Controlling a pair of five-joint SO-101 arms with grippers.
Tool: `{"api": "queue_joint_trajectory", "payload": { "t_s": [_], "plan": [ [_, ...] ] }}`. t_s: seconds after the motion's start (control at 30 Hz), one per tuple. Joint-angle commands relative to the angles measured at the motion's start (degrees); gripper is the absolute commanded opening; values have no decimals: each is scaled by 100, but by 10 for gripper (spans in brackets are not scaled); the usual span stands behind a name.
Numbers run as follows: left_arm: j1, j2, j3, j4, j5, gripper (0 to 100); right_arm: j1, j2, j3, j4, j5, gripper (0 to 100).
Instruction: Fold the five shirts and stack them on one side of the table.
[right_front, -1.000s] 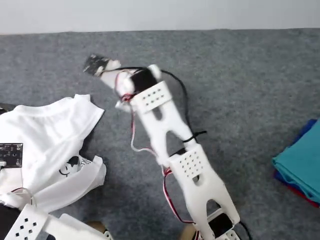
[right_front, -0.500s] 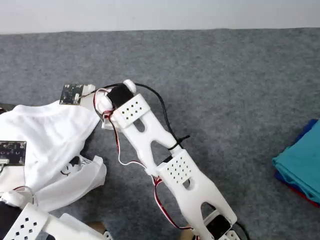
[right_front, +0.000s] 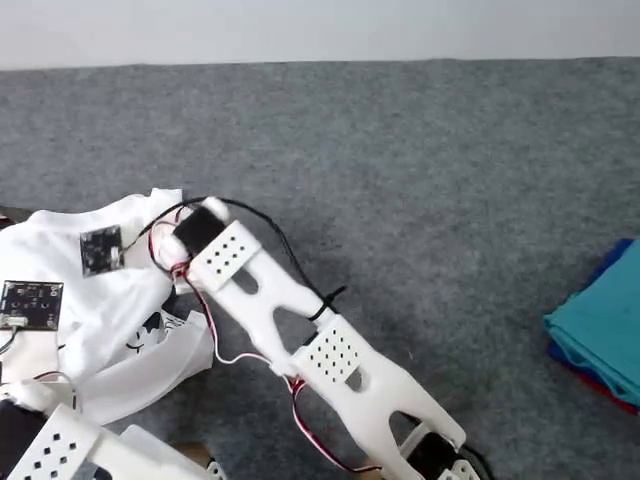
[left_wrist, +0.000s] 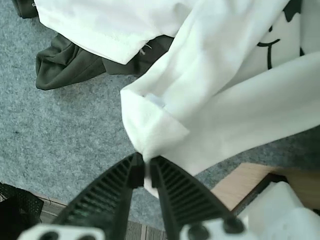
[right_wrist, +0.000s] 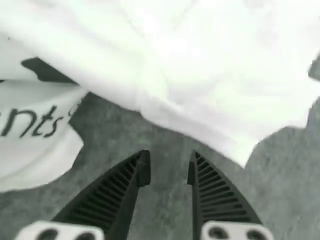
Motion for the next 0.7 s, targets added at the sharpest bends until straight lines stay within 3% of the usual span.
{"api": "queue_joint_trajectory", "payload": {
  "t_s": [0.0,0.4,0.53,0.67],
  "plan": [
    [0,-62,-180,26,44,4,-180,66,-255,-295,185,137],
    [-9,-62,-189,158,53,4,-215,637,-264,-1288,193,131],
    [18,-62,-224,158,369,4,-92,611,-290,-1244,193,17],
    [35,-62,-224,158,413,4,180,620,-642,-1042,352,9]
  ]
}}
